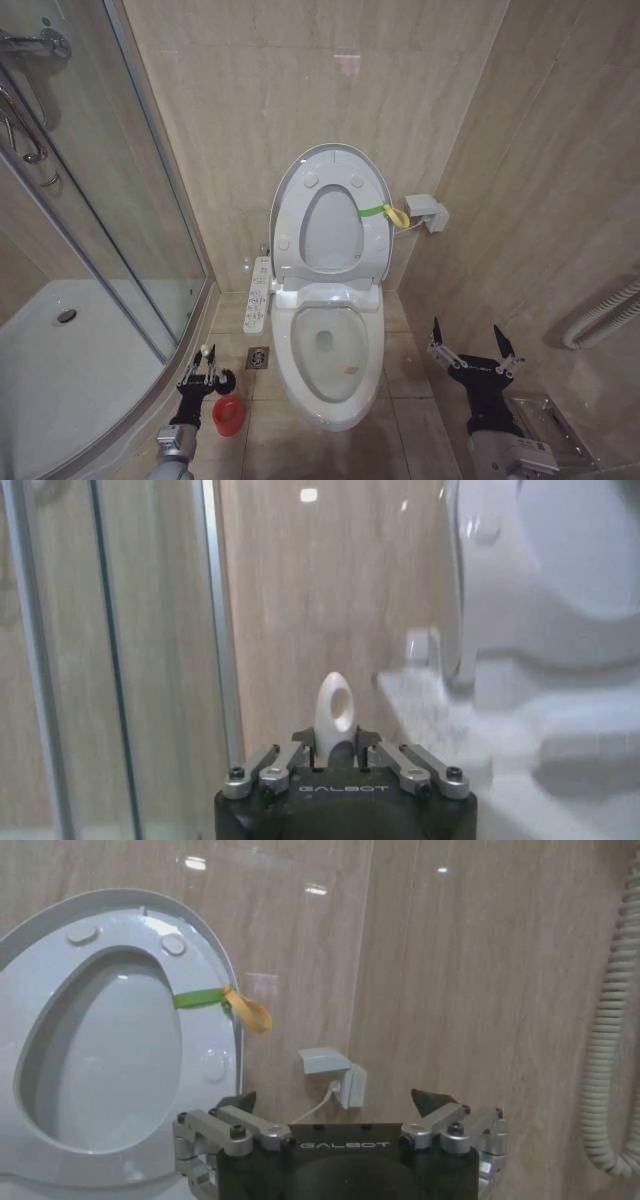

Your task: Open the toilet lid, clean the toilet bowl with a toilet brush, close the toilet lid, and flush.

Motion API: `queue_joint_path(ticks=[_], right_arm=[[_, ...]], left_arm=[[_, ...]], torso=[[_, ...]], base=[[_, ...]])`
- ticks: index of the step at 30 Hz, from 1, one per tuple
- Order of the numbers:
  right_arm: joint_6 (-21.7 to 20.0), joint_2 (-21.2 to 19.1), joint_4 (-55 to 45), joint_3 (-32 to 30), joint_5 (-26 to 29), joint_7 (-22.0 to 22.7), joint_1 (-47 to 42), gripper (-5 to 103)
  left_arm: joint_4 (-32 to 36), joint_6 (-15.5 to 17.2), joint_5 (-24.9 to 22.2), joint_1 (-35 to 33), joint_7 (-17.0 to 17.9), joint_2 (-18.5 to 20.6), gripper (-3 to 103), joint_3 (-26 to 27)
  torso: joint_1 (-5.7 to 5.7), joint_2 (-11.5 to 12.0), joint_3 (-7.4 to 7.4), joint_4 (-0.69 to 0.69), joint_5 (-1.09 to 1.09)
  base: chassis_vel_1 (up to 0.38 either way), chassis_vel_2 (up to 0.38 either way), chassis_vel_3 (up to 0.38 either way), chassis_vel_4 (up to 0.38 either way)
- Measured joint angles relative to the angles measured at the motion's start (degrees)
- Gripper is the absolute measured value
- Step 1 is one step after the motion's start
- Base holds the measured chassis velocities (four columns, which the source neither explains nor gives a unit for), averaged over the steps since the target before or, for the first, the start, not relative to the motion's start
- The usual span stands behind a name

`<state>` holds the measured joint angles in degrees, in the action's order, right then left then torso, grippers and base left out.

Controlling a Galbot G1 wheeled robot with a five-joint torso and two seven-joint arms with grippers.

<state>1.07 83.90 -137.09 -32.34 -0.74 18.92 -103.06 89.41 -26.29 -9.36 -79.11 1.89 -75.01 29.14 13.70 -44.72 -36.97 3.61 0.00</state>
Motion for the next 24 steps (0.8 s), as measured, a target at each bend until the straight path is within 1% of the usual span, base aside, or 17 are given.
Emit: queue_joint_path(ticks=[2, 3, 7, 9, 13, 14, 19, 21, 24], right_arm=[[0.00, 0.00, 0.00, 0.00, 0.00, 0.01, 0.00, 100], [0.00, 0.00, 0.00, 0.00, 0.00, 0.01, 0.00, 100], [0.00, 0.00, 0.00, 0.00, 0.00, 0.00, 0.00, 100], [0.00, 0.00, 0.00, 0.00, 0.00, 0.00, 0.00, 100], [0.00, 0.00, 0.00, 0.00, 0.00, 0.00, 0.00, 100], [0.00, 0.00, 0.00, 0.00, 0.00, 0.00, 0.00, 100], [0.00, 0.00, 0.00, 0.00, 0.00, 0.01, 0.00, 100], [0.00, 0.00, 0.00, 0.00, 0.00, 0.00, 0.00, 100], [0.00, 0.00, 0.00, 0.00, 0.00, 0.00, 0.00, 100]], left_arm=[[5.05, 0.01, 0.16, -2.38, 0.28, 0.22, 25, 0.38], [5.05, 0.01, 0.16, -2.38, 0.28, 0.22, 25, 0.38], [15.23, 0.15, 0.70, -8.18, 0.55, 0.62, 25, 0.55], [16.52, 0.24, 0.83, -8.91, 0.62, 0.65, 25, 0.55], [24.13, 1.48, 1.96, -13.63, 1.31, 0.69, 25, 0.48], [24.13, 1.48, 1.96, -13.63, 1.31, 0.69, 25, 0.48], [32.29, 2.83, 3.91, -18.76, 2.56, 0.50, 25, 0.71], [33.55, 2.92, 4.20, -19.39, 2.67, 0.46, 25, 0.71], [38.75, 3.02, 5.21, -21.36, 2.85, 0.43, 25, 0.63]], torso=[[0.00, 0.00, 0.00, 0.00, 0.00], [0.00, 0.00, 0.00, 0.00, 0.00], [0.00, 0.00, 0.00, -0.01, 0.00], [0.00, 0.00, 0.00, -0.01, 0.00], [0.00, 0.00, 0.00, 0.00, 0.00], [0.00, 0.00, 0.00, 0.00, 0.00], [0.00, 0.00, 0.00, 0.00, 0.00], [0.00, 0.00, 0.00, -0.01, 0.00], [0.00, 0.00, 0.00, 0.00, 0.01]], base=[[0.000, 0.000, 0.000, 0.000], [0.000, 0.000, 0.000, 0.000], [0.000, 0.000, 0.000, 0.000], [0.000, 0.000, 0.000, 0.000], [0.000, 0.000, 0.000, 0.000], [0.000, 0.000, 0.000, 0.000], [0.000, 0.000, 0.000, 0.000], [0.000, 0.000, 0.000, 0.000], [0.000, 0.000, 0.000, 0.000]])
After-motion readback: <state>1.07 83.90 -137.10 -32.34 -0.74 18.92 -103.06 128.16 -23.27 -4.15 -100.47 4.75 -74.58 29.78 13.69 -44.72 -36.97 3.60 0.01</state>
